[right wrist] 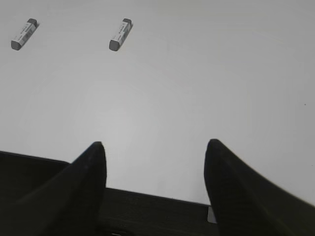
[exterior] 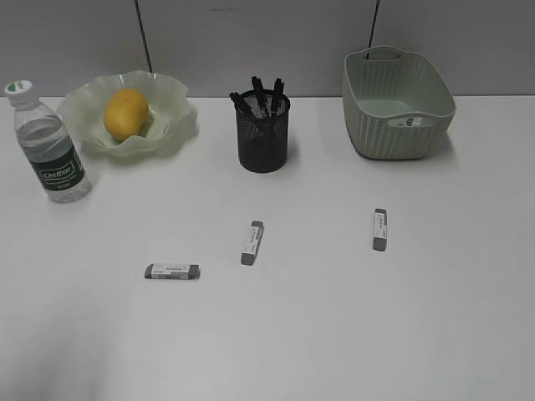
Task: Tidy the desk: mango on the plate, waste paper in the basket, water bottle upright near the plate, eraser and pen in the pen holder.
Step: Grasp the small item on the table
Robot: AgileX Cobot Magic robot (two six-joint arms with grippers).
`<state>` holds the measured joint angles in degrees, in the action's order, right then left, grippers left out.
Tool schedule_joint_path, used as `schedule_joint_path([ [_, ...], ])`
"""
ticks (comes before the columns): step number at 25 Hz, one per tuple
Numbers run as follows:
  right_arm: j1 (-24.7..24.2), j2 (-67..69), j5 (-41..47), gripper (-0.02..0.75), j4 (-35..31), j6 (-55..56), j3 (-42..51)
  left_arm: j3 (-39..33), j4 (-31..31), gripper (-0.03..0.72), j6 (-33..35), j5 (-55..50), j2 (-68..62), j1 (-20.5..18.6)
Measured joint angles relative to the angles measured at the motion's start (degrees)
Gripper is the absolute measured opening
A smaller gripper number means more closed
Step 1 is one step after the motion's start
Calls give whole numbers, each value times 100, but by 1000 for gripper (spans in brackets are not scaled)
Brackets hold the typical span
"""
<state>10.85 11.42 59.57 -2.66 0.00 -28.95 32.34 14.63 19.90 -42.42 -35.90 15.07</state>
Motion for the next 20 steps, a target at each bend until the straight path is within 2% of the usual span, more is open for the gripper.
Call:
schedule_joint_path([
  [4,0,0,0,498,0,0,0,84,773,431,1168,189,-1612,0],
  [8,0,0,0,497,6,0,0,615,1003,471,1788,35,-2890,0],
  [15,0,0,0,497,6,0,0,1915,996,481,2521,-262,-4597,54],
  [20,0,0,0,498,6,0,0,2805,435,481,2670,-647,-5574,561],
])
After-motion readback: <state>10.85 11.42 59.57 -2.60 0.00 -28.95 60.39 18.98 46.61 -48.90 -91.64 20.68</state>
